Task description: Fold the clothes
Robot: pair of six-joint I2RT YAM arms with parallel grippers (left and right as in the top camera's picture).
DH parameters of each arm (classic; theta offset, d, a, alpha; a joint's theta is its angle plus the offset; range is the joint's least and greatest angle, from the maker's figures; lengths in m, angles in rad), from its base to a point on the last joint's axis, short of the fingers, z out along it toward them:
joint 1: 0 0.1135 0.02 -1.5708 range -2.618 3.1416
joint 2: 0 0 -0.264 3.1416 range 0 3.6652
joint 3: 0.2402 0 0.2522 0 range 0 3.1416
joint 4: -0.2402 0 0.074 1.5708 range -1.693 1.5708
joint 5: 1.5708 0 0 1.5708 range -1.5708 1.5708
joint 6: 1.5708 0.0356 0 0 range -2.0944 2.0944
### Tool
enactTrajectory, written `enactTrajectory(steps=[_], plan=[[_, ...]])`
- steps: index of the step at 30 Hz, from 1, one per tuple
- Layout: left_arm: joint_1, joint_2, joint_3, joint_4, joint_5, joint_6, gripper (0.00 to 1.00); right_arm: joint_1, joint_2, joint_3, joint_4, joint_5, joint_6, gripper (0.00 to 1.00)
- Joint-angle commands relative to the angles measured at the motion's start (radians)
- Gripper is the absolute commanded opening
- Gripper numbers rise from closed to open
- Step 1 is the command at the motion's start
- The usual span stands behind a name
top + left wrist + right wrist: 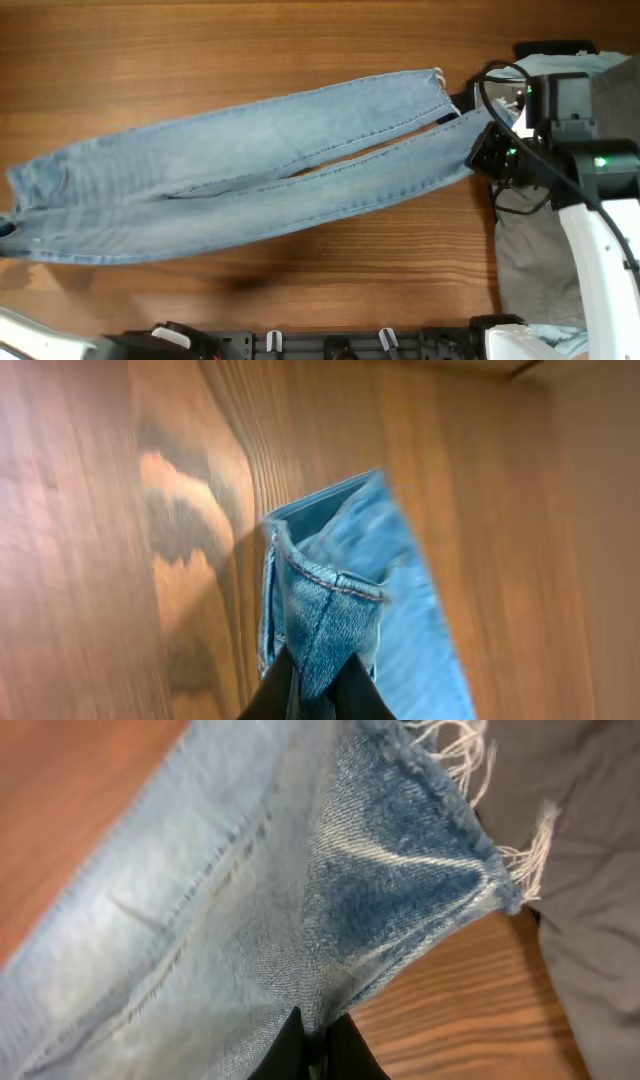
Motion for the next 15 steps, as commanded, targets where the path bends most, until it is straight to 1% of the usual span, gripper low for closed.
enactTrajectory(steps=[1,4,6,8,10,13,15], plan=[[0.003,-0.037,0.019,0.033,-0.070,-0.003,0.04,-0.005,0.006,0.018,0.104,0.026,0.004,0.04],[-0.048,0.076,0.019,0.080,-0.068,-0.014,0.04,-0.003,0.105,0.018,0.302,-0.008,0.008,0.04],[-0.090,0.139,0.019,0.116,-0.048,-0.013,0.04,0.003,0.204,0.018,0.364,-0.031,0.028,0.04],[-0.140,0.203,0.019,0.140,-0.048,0.008,0.04,0.002,0.324,0.018,0.384,-0.031,0.113,0.04],[-0.182,0.254,0.019,0.167,-0.094,0.010,0.04,0.003,0.415,0.018,0.426,-0.048,0.124,0.04],[-0.202,0.283,0.019,0.230,-0.095,0.009,0.04,0.002,0.491,0.018,0.484,-0.122,0.146,0.04],[-0.236,0.301,0.019,0.281,-0.095,0.010,0.04,0.003,0.539,0.018,0.499,-0.159,0.228,0.04]])
